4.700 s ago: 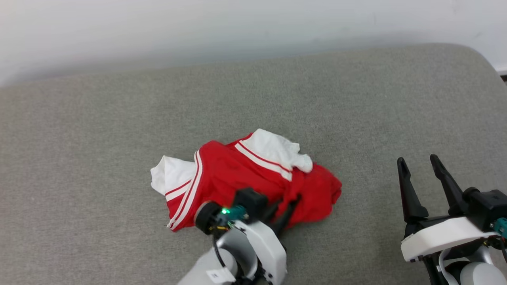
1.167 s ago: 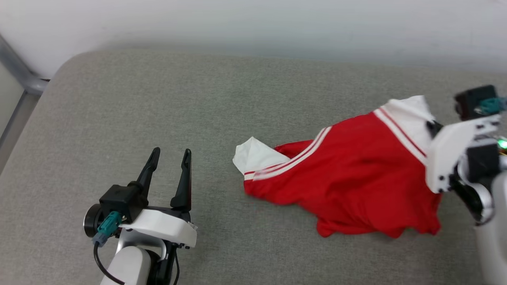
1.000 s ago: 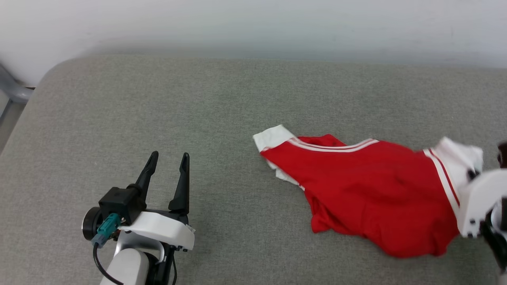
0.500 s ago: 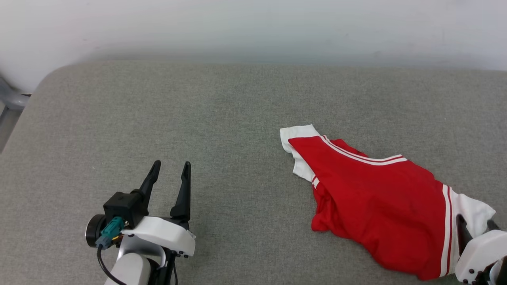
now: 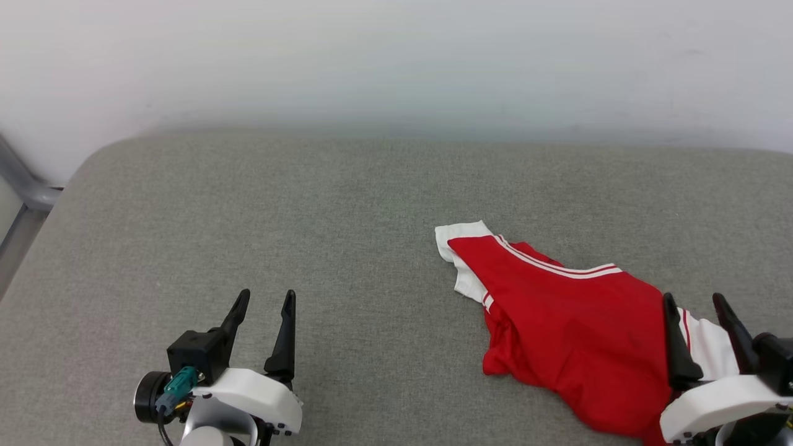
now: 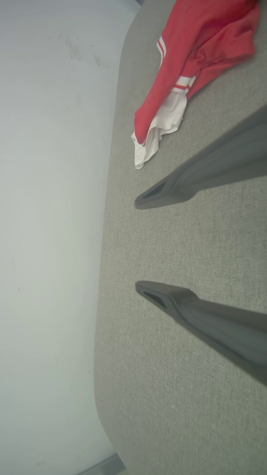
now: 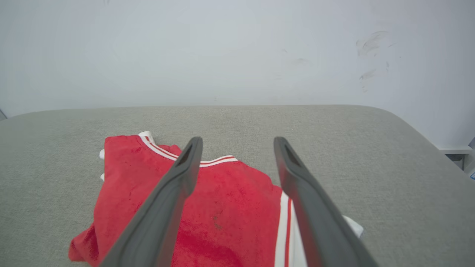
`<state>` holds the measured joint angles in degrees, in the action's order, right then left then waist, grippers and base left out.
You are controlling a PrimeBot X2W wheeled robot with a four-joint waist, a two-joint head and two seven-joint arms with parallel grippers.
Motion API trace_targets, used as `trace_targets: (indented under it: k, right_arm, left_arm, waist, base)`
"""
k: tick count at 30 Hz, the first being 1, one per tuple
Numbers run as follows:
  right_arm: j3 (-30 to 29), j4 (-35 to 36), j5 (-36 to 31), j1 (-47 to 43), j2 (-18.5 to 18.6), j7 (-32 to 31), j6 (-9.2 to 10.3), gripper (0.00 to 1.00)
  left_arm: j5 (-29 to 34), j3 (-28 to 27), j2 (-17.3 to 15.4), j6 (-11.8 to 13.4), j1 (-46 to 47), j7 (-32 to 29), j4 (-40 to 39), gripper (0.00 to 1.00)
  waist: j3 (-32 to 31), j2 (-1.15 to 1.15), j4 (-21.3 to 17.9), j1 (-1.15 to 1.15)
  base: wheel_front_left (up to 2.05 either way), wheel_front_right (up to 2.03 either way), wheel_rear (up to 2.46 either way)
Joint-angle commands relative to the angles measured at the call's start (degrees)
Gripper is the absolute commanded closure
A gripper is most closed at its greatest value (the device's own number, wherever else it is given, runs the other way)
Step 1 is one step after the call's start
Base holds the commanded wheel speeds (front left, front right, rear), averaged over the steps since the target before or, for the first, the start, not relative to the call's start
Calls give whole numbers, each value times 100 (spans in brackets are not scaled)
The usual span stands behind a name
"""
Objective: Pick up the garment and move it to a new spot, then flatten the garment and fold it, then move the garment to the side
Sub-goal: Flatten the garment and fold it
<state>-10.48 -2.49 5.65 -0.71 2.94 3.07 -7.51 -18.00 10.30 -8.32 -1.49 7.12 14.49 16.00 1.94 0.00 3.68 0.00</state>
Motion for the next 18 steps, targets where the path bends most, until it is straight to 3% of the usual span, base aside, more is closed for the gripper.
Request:
trace_targets:
  k: [1,11,18]
  right_arm:
    - [102,119,66,-133,-8,16,4,0]
    - [532,802,224,-545,-9,-235,4,0]
    - [660,1147,242,-550,-8,-448,4,0]
  left_arm:
    - [-34,-11,-29,25,-79,-16,-4,0]
    - [105,202,-111,27,51,-336,-88,0]
    - [26,727,78,-288,690,-1226,-15,0]
  waist:
    - [-79,0,-39,0]
    - [-209,0,-136,0]
    - [8,0,-308,0]
  base:
    - [0,0,0]
    - [0,0,0]
    - [0,0,0]
